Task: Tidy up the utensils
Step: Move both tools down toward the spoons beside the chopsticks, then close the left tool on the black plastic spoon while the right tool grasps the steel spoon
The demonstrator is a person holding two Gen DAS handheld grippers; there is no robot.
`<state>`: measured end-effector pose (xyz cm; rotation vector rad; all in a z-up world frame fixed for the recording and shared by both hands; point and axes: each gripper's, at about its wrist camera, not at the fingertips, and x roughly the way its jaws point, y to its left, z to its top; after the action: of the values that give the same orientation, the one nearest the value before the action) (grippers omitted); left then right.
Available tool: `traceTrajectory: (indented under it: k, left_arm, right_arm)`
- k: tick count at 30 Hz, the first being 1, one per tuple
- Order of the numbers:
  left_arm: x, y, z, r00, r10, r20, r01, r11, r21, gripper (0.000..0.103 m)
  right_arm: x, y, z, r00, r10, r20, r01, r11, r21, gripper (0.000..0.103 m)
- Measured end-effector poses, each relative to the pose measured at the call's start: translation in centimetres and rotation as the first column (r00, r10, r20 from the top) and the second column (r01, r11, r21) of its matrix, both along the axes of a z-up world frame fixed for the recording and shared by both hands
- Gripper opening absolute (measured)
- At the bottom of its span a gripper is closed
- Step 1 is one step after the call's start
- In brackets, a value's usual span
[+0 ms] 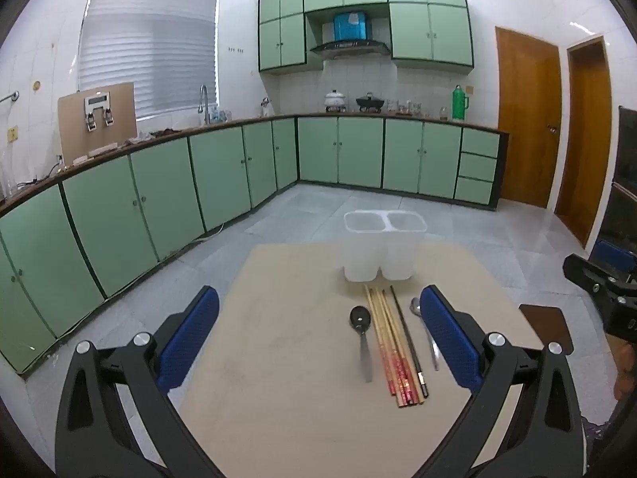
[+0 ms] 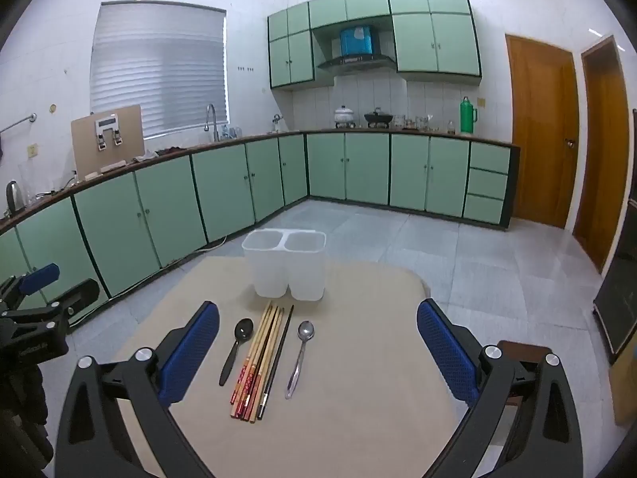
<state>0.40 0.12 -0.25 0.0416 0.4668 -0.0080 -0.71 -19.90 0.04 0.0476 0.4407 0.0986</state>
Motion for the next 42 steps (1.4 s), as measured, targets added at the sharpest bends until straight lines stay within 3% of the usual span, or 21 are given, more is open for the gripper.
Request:
traceTrajectory:
  k: [11,15,16,20,26,34,42]
  left_arm:
    - [8.2,1.0,-5.3,0.99,0.014,-0.138,-0.013,1.0,0.008,0.098]
    - [11.6,1.2,-8.1,0.976,0.012,-0.217,-0.009,1.0,0.014,0.098]
    - [11.6,0.6,-8.6,0.963,0.014,-0.27,-0.009,1.0,0.02,0.098]
    - [14.1,0.1,-11.2,0.946,0.02,-0.323,-0.01,0.999,0.031,0.098]
    - [16.4,0.1,-13.4,0.922,0.018,-0.387,-0.006,0.999,0.032,0.098]
    - [18.3,0.2,-15.1,0.913,0.004,-0.407,0.004,1.0,0.02,0.098]
    - [19.0,0.4,-16.2,0.902,0.001,-0.432,0.006,1.0,0.015,0.098]
  right_arm:
    - [7.1,-0.1,-4.5,0.989,0.014,-0.147,-0.013,1.0,0.003,0.097]
    - [10.3,-0.1,-6.5,0.979,0.009,-0.205,-0.01,1.0,-0.001,0.097]
    - [11.4,-0.1,-7.2,0.975,0.012,-0.22,-0.013,1.0,-0.003,0.097]
    - [14.6,0.4,-9.8,0.956,0.017,-0.293,-0.02,1.0,-0.005,0.095]
    - [18.4,1.8,-13.3,0.923,0.039,-0.383,-0.052,0.998,-0.022,0.084]
    - [21.5,2.9,-15.8,0.885,0.059,-0.462,-0.075,0.997,-0.017,0.06]
    - [23.3,3.0,-17.5,0.857,0.062,-0.511,-0.066,0.998,0.011,0.049]
